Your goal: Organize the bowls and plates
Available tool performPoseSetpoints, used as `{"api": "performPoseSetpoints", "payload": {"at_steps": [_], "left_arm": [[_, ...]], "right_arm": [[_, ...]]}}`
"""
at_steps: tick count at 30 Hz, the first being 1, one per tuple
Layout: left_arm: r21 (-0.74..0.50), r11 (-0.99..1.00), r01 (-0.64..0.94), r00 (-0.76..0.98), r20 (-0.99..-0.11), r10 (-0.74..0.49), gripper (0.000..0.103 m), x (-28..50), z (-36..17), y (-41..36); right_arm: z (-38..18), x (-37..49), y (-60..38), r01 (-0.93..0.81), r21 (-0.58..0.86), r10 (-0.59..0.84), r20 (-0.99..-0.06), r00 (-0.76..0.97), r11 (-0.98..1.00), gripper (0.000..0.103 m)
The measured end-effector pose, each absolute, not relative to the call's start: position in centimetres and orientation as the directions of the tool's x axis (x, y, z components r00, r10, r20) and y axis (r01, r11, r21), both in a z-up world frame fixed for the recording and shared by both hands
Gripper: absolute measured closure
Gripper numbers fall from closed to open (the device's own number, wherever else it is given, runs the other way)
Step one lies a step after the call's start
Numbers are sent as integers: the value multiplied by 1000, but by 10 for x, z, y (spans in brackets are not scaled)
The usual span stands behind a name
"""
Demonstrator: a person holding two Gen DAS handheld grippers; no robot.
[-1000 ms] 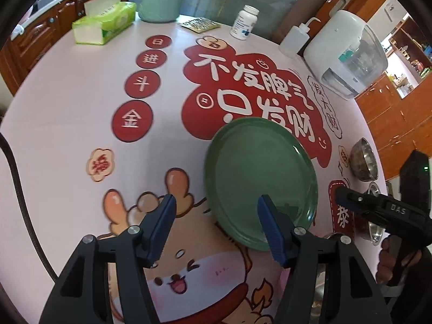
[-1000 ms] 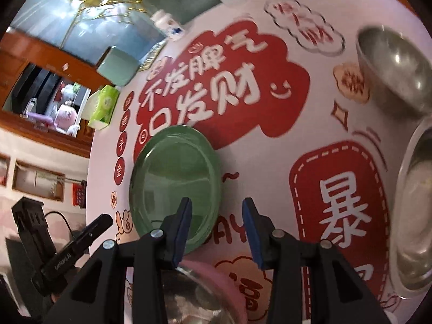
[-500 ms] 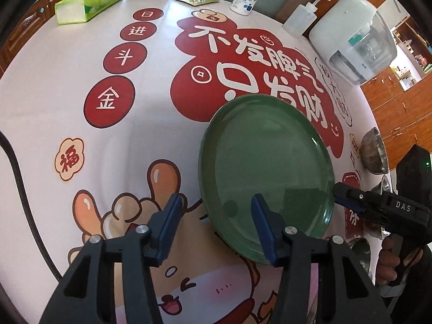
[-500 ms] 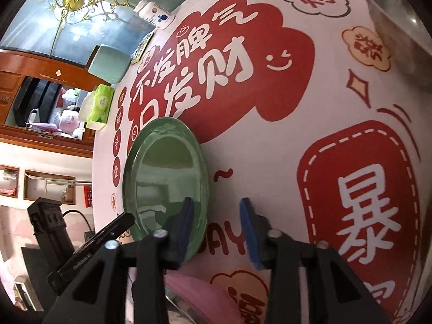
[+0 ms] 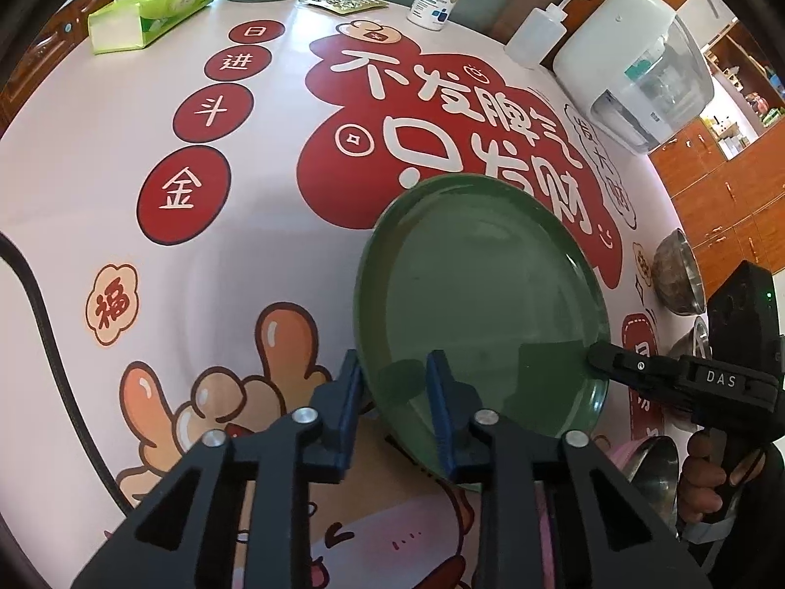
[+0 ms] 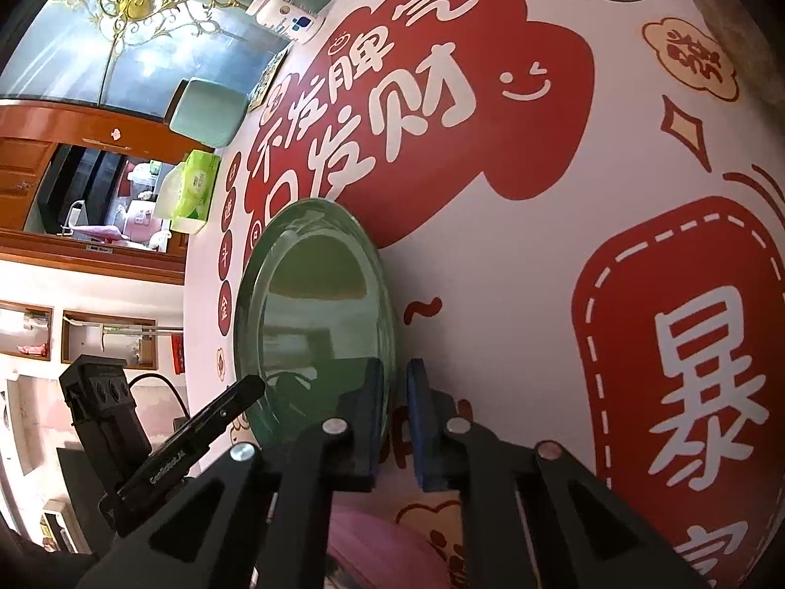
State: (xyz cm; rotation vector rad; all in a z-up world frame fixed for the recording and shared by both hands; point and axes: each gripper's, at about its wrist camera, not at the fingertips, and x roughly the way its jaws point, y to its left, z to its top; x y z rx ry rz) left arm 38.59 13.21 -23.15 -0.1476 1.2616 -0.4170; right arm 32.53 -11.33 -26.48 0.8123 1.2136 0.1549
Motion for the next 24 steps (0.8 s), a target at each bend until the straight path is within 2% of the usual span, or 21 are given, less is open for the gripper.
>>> {"api": "performPoseSetpoints", "payload": {"at_steps": [3, 14, 24], "left_arm": [[-331, 916, 224, 240, -893, -382, 85, 386, -232, 135], [-339, 908, 244, 275, -874, -400, 85, 380, -218, 139], [-357, 900, 250, 359, -829, -428, 85, 369, -181, 154]], "right_arm": [[-264, 325, -112, 302, 618, 506, -777, 374, 726, 95], [-241, 322, -110, 248, 642, 506, -741, 442, 725, 94], [-215, 316, -97, 183, 646, 504, -715, 484, 741, 94]]}}
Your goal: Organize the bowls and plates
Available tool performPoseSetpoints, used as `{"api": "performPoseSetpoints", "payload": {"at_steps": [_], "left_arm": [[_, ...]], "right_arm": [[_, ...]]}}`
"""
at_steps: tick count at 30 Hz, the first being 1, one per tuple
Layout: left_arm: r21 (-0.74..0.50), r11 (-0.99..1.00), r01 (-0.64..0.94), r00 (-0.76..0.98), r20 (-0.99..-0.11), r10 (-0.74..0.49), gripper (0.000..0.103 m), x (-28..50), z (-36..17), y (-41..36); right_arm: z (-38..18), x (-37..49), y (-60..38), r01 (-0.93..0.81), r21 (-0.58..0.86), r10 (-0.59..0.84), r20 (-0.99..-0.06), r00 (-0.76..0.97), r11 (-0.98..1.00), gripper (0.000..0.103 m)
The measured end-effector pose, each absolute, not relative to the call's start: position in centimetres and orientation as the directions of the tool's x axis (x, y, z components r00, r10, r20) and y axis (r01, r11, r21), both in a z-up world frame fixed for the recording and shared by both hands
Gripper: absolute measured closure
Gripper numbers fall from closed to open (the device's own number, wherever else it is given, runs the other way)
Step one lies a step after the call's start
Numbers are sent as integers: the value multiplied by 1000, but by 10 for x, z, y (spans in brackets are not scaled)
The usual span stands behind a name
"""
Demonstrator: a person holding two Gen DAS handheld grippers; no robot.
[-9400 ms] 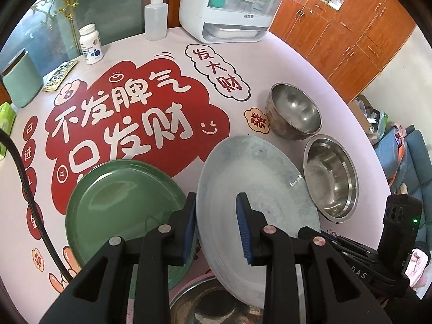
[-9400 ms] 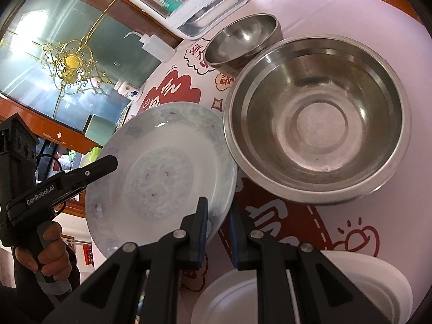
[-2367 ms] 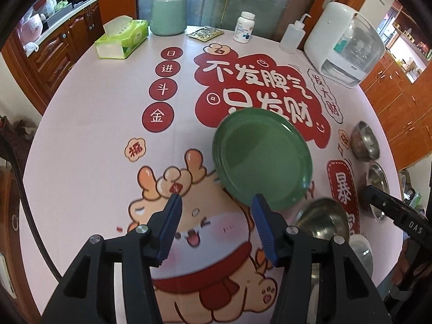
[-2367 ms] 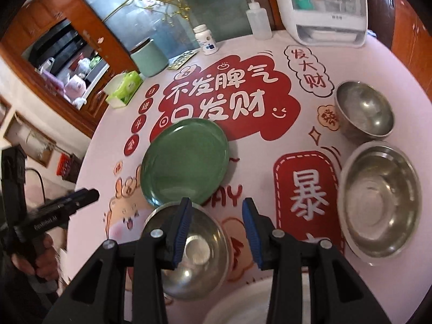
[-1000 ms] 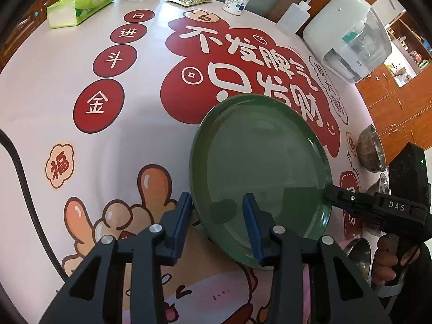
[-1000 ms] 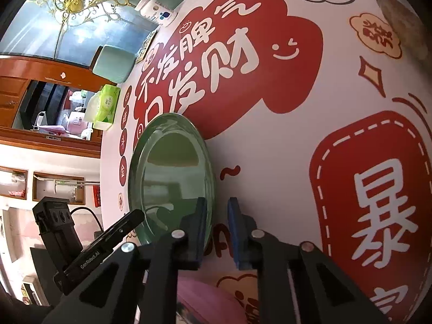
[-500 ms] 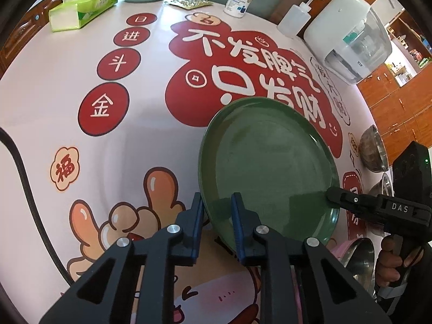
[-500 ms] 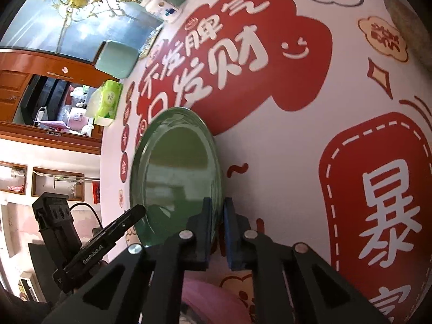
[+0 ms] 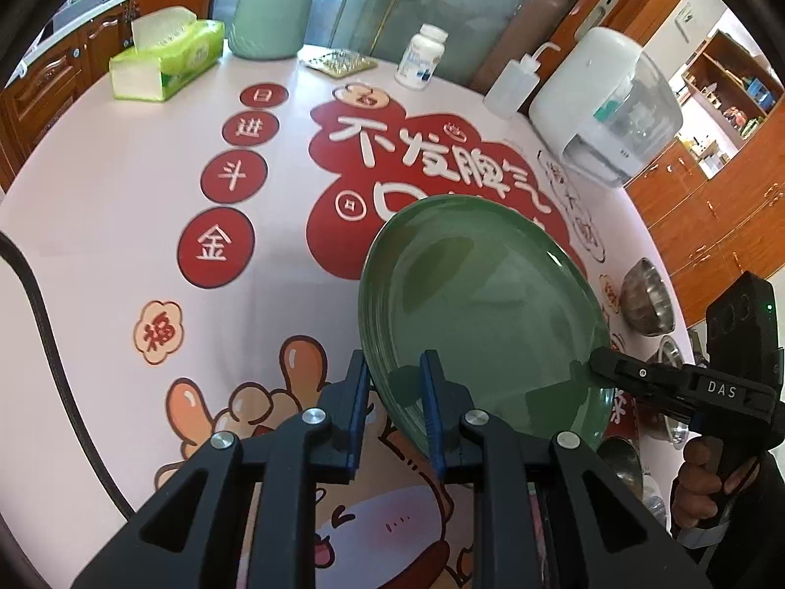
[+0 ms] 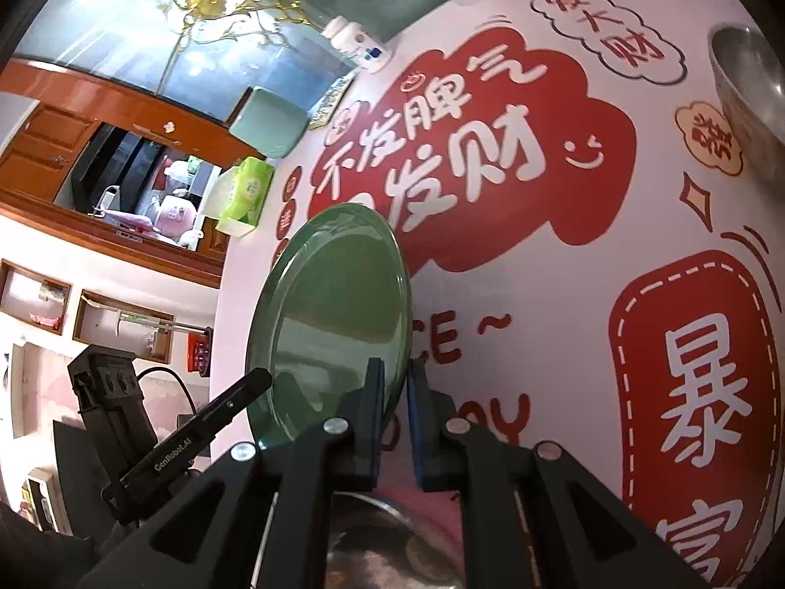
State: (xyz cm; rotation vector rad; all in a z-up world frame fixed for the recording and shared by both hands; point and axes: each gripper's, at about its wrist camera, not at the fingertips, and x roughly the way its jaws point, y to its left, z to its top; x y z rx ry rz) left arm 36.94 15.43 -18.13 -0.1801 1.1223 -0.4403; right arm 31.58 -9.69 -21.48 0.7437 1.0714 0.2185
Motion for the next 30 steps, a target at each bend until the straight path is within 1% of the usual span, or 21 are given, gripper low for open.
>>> {"api": "performPoseSetpoints", "payload": {"at_steps": [8, 17, 24, 30], "left_arm": [[-363, 900, 239, 390, -813, -432, 85, 360, -160, 167], [-361, 895, 263, 434, -784, -444, 85, 337, -128, 177], [-361, 880, 308, 459, -754, -469, 85, 311, -102, 175], [-354, 865, 355, 452, -745, -490, 85, 287, -89, 166]], "right_arm": [[-194, 302, -84, 143, 651, 512, -697, 502, 746, 93], [-173, 272, -72, 117, 644, 506, -688, 520, 756, 92], [-162, 237, -69, 117, 646, 497, -678, 542, 754, 91], [-156, 201, -74, 138, 651, 479, -669, 568, 746, 91]]}}
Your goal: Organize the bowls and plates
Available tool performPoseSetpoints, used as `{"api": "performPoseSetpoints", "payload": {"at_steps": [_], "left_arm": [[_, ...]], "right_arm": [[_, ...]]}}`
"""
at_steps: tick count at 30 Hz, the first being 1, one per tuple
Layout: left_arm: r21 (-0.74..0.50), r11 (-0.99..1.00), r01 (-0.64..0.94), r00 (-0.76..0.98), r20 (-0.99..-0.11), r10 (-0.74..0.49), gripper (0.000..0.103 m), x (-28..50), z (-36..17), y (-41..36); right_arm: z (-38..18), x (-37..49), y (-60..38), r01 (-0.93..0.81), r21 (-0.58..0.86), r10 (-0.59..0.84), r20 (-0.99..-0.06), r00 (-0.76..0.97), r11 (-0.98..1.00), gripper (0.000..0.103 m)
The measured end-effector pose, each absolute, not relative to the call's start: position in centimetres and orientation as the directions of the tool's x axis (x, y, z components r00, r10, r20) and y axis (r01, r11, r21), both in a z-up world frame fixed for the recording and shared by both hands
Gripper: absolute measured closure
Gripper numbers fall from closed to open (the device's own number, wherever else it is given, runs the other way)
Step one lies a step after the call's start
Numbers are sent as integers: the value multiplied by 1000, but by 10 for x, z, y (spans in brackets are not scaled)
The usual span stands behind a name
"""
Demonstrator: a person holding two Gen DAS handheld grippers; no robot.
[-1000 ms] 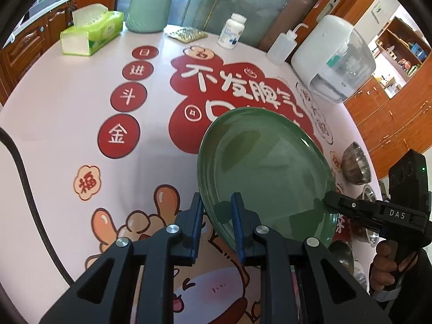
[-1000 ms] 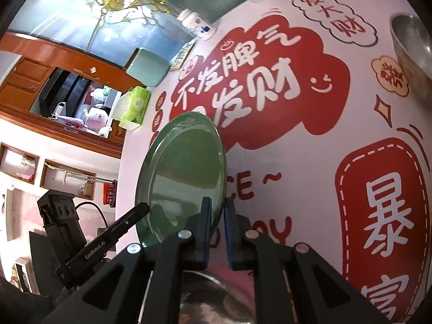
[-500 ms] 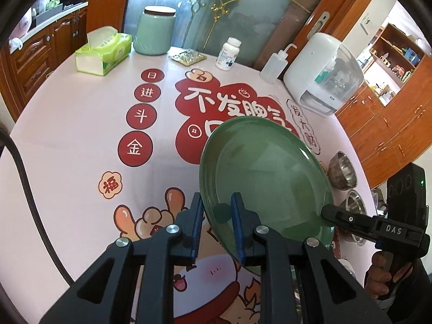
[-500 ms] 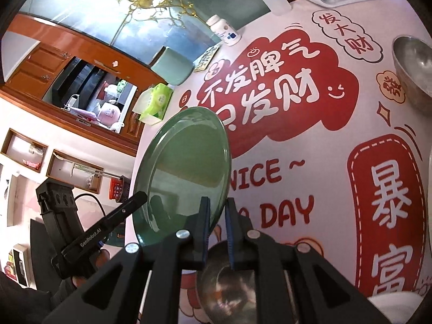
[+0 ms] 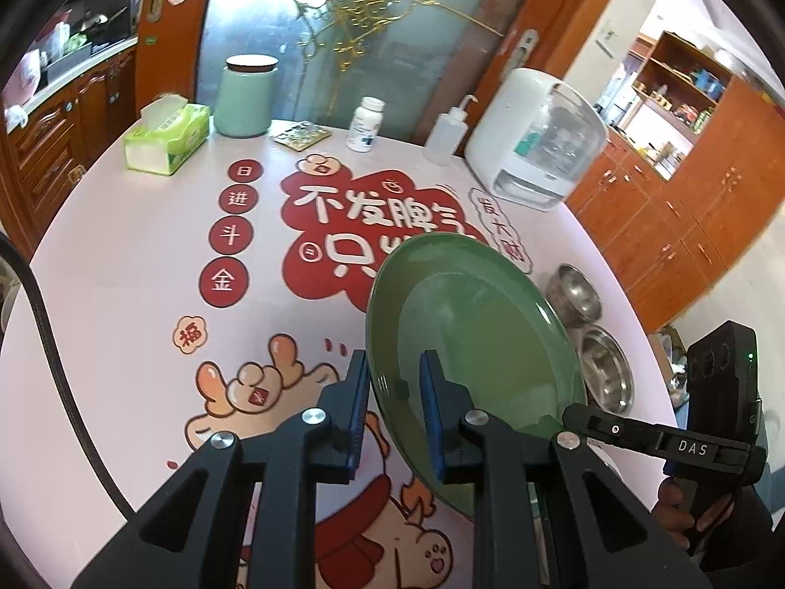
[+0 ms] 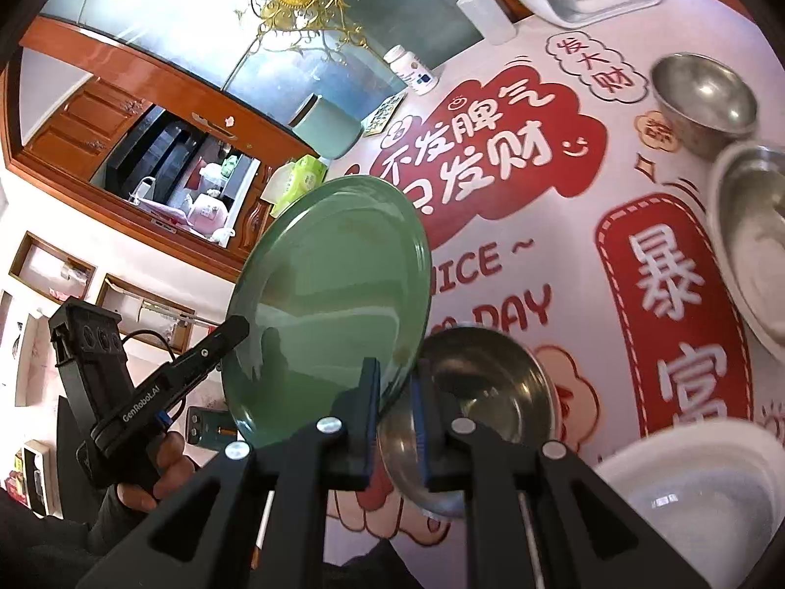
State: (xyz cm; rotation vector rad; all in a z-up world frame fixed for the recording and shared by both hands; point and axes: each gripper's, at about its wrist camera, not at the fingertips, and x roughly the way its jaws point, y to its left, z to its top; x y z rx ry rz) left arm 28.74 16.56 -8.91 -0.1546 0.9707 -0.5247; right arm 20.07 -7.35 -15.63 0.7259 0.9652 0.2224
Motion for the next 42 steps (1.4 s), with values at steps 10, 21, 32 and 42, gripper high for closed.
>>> {"api": "performPoseSetpoints", "payload": {"at_steps": [10, 21, 32, 42], "left_arm": [[-351, 834, 427, 413, -745, -524, 85, 245, -77, 140], [-354, 815, 459, 373, -756, -538, 85, 199, -78, 106], [-310, 826, 471, 338, -802, -493, 85, 154, -88, 68], [-287, 845, 452, 285, -851, -441, 85, 121, -113, 36]], "right_arm": [[-154, 144, -89, 187, 651, 445, -673, 591, 735, 91], [-156, 91, -116, 225, 628, 419, -703, 574, 745, 91], [-169, 53, -147, 244, 627, 439, -724, 532, 739, 91], [-185, 26, -173, 258, 585, 432, -773, 464, 769, 90]]}}
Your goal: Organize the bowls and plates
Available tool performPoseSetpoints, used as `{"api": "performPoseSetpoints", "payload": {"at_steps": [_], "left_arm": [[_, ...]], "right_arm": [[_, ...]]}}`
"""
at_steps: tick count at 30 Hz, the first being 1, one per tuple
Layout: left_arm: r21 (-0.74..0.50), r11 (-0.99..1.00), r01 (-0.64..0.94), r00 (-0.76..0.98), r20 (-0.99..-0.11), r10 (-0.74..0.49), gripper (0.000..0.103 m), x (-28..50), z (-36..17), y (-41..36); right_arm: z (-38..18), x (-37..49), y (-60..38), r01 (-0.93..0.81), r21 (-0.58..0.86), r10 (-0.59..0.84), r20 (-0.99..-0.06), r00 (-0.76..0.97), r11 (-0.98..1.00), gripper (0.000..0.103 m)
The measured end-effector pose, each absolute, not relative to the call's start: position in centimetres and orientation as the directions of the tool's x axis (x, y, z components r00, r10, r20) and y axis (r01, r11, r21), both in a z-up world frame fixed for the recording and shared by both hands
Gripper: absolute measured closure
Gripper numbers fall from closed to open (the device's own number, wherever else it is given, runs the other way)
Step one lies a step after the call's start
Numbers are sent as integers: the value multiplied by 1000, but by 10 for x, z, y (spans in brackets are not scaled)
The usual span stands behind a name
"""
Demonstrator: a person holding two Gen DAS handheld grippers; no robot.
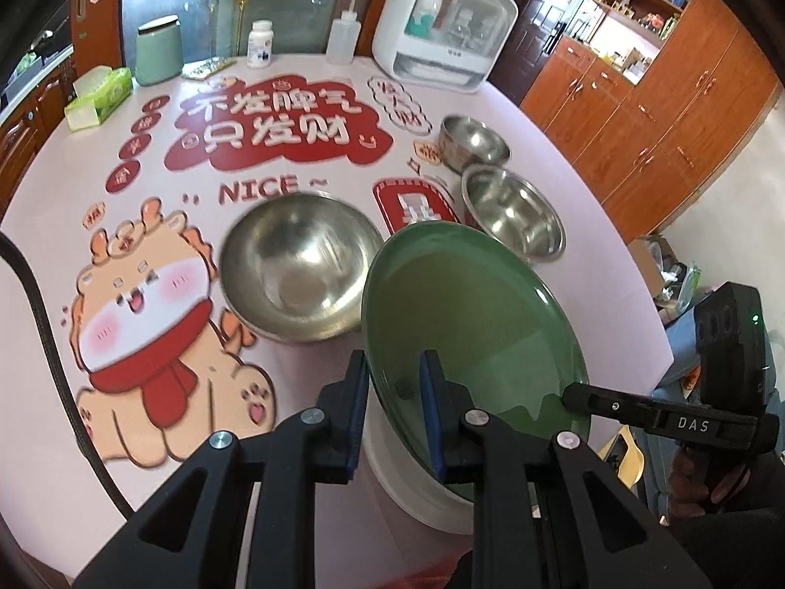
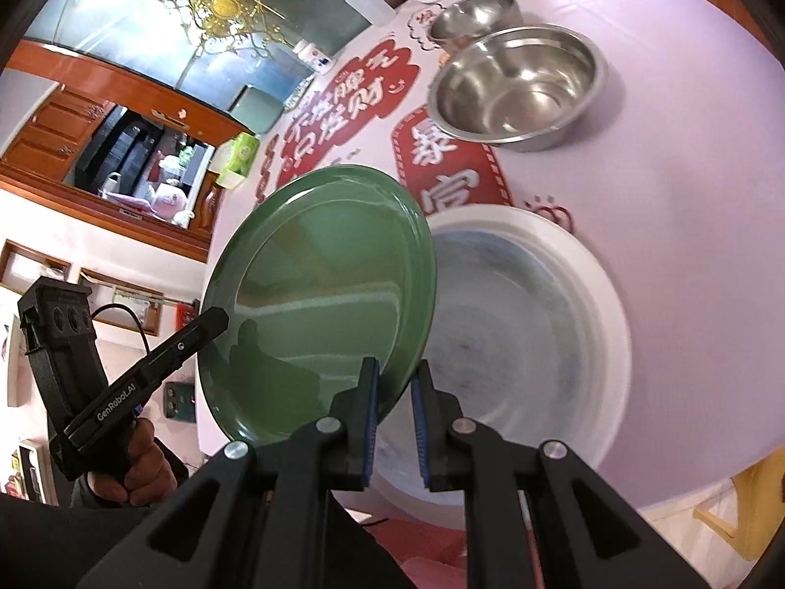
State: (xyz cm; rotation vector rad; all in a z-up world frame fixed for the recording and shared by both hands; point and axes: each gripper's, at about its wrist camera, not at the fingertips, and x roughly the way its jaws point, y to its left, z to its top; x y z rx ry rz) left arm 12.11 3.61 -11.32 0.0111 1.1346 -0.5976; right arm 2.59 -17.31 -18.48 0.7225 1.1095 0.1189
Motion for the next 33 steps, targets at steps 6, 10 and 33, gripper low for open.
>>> {"api": "performPoseSetpoints", "payload": {"at_steps": [6, 10, 33], "left_arm": [[-278, 861, 427, 245, -880, -406, 85, 108, -136, 14], [-274, 873, 405, 226, -894, -386, 85, 101, -148, 1], [-214, 933, 288, 156, -951, -266, 84, 85, -187, -23]], "right_arm": [[-196, 17, -191, 266, 550, 423, -808, 411, 792, 89], [-202, 12, -201, 261, 528, 416, -825, 381, 808, 89], [-212, 19, -197, 97, 341, 302, -910, 285, 935, 86]]}}
